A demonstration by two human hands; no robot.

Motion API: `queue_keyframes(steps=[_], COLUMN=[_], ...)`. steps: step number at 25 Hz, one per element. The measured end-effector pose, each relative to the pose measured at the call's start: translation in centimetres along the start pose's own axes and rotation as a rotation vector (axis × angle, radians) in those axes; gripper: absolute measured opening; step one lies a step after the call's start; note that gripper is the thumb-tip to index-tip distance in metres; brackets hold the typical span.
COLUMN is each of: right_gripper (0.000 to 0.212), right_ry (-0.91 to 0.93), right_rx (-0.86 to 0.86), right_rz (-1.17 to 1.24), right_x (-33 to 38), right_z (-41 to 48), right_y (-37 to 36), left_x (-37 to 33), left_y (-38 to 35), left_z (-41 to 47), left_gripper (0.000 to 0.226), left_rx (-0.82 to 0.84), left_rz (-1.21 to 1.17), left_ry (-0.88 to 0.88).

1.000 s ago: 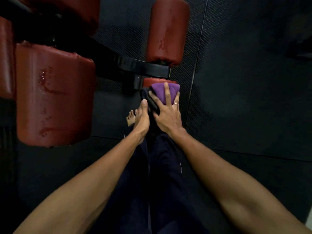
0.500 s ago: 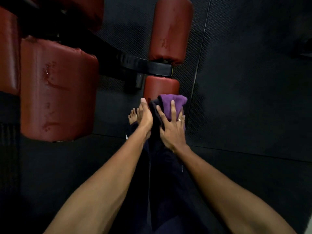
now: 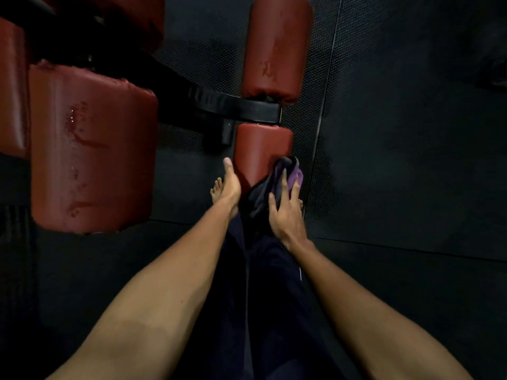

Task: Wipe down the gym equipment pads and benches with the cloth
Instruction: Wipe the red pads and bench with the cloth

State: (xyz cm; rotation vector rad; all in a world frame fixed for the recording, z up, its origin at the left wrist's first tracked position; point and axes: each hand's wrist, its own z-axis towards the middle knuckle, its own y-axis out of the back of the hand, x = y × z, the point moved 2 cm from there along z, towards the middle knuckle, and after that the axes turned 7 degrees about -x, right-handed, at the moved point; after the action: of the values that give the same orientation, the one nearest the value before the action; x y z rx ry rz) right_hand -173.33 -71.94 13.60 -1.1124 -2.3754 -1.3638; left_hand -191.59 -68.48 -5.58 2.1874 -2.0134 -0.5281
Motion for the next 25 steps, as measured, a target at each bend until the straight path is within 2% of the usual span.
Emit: queue_keyframes(steps=[2,3,5,6,7,10,12,14,16,17,19,20,21,23,25], right_gripper=[0.068,0.070,0.073,0.072,0.070,0.063,0.062,0.063,0.064,0.065,0.065,0.065,0.067,0.068,0.063], right_ry=[0.134,0.222,0.364,0.363,0.319,0.178,0.051,-0.024,0.032,0.090,0.210,0.272,0.318,0.338,0.263], right_rx=[-0.035,-0.053,-0.092,-0.103,-0.110,-0.158,-0.136,-0.076,-0.036,-0.024,-0.002,0.018,0.027,0.003,-0.028], right_rz=[-0.040,-0.095,-0.233,-0.257,-0.243,-0.079,0.039,0.063,-0.033,-0.083,-0.168,-0.220,-0.269,-0.327,-0.239], right_x=[1.2,2.1,4.1,5.0,5.7,6.0,4.8,3.0,1.5,1.2,1.7,2.4,3.2,4.7,5.1], right_z=[-1.2,-0.9,2.1,4.1,5.9,7.5,5.9,3.4,0.9,-0.1,-1.1,-0.6,0.6,3.9,5.9], right_y=[0.0,0.1,0.6,1.0,1.5,2.3,2.0,1.2,0.1,-0.2,-0.2,0.0,0.5,1.5,2.1], left_x=[-2.3,-3.5,-4.3,-3.6,-2.9,-1.4,1.7,1.2,0.3,-1.3,-5.0,-4.8,-4.2,-3.2,-2.8], left_y=[0.2,0.3,0.4,0.4,0.6,0.6,-0.2,-0.1,-0.5,-0.5,0.1,-0.2,-0.6,-1.0,-0.3], left_z=[-8.0,-13.3,-20.1,-20.8,-20.3,-13.1,-2.2,0.2,-1.6,-7.2,-19.0,-21.9,-23.3,-23.0,-20.8], left_gripper=[0.127,0.114,0.088,0.085,0.088,0.108,0.116,0.126,0.124,0.114,0.095,0.087,0.078,0.065,0.078], left_rx=[-0.076,-0.090,-0.046,-0.029,-0.037,-0.070,-0.062,-0.026,-0.103,-0.100,-0.079,-0.081,-0.036,-0.079,-0.114], left_rz=[0.070,0.073,0.099,0.126,0.163,0.164,0.064,-0.020,-0.035,0.055,0.067,0.039,0.000,-0.065,-0.005], left_ry=[-0.058,-0.107,-0.345,-0.448,-0.478,-0.385,-0.217,-0.056,-0.004,-0.067,-0.250,-0.305,-0.338,-0.306,-0.335])
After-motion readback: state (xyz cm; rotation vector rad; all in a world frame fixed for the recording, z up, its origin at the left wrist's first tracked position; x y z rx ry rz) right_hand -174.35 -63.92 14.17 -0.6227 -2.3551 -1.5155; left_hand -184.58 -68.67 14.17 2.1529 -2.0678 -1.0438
